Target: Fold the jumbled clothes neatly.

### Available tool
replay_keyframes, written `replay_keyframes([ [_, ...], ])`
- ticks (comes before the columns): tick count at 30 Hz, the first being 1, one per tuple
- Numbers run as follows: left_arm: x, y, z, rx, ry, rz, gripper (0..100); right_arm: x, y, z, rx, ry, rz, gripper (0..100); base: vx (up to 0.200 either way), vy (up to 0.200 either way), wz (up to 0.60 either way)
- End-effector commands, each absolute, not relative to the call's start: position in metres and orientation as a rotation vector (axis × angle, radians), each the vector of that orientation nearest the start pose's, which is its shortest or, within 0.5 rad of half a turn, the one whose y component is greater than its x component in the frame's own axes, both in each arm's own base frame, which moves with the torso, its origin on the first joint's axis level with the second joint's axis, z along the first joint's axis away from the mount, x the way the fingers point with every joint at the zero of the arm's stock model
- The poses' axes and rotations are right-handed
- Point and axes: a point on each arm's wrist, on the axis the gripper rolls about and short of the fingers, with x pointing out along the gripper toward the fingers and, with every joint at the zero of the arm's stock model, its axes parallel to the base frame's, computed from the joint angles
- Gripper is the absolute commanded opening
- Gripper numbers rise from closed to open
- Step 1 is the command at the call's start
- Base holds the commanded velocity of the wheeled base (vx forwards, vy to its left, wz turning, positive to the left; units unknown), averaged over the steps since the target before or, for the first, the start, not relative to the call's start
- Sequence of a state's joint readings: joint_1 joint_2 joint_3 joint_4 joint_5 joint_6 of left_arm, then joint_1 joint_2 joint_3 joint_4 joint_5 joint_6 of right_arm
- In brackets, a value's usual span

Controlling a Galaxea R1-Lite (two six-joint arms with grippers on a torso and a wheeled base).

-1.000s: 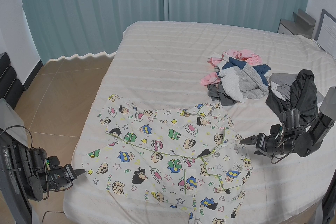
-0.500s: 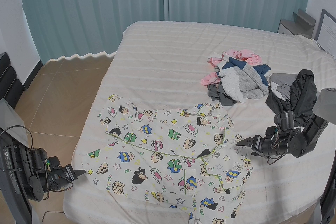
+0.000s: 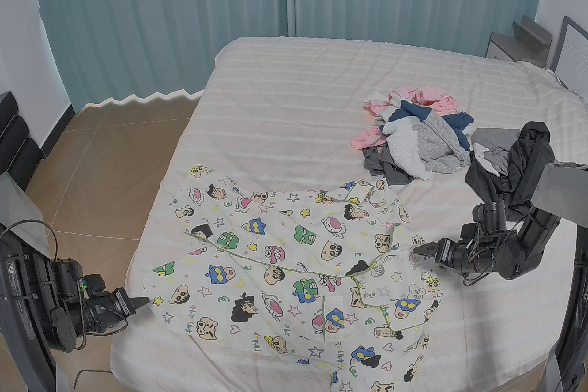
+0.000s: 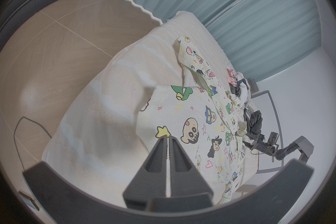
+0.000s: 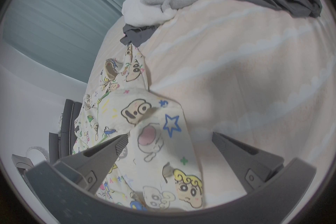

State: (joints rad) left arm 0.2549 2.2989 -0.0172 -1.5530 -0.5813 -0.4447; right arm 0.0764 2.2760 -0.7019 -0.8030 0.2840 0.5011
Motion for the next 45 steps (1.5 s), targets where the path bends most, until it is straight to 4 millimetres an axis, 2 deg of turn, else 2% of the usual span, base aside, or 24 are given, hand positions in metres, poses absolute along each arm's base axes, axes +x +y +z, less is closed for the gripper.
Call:
replay_keyframes([
  [1,0.210,0.042,-0.023,-0.721,0.735,-0.160,0,0.342,0.038,-0.032,0.546,0.868,0.137,100,0.000,0.000,0.00],
  [8,0.210,0.042,-0.023,-0.721,0.733,-0.159,0,0.343,0.043,-0.016,0.628,0.841,0.141,100,0.000,0.000,0.00],
  [18,0.210,0.042,-0.023,-0.721,0.734,-0.160,0,0.341,0.052,-0.018,0.628,0.857,0.160,100,0.000,0.000,0.00],
  [19,0.210,0.042,-0.023,-0.721,0.733,-0.159,0,0.340,0.052,-0.019,0.624,0.861,0.162,0,0.000,0.000,0.00],
  [33,0.210,0.043,-0.023,-0.721,0.730,-0.155,0,0.340,0.044,-0.014,0.635,0.840,0.137,0,0.000,0.000,0.00],
  [39,0.210,0.043,-0.023,-0.721,0.730,-0.155,0,0.339,0.031,0.006,0.641,0.785,0.118,0,0.000,0.000,0.00],
  [45,0.210,0.043,-0.023,-0.721,0.730,-0.155,0,0.335,0.019,0.014,0.639,0.794,0.061,0,0.000,0.000,0.00],
])
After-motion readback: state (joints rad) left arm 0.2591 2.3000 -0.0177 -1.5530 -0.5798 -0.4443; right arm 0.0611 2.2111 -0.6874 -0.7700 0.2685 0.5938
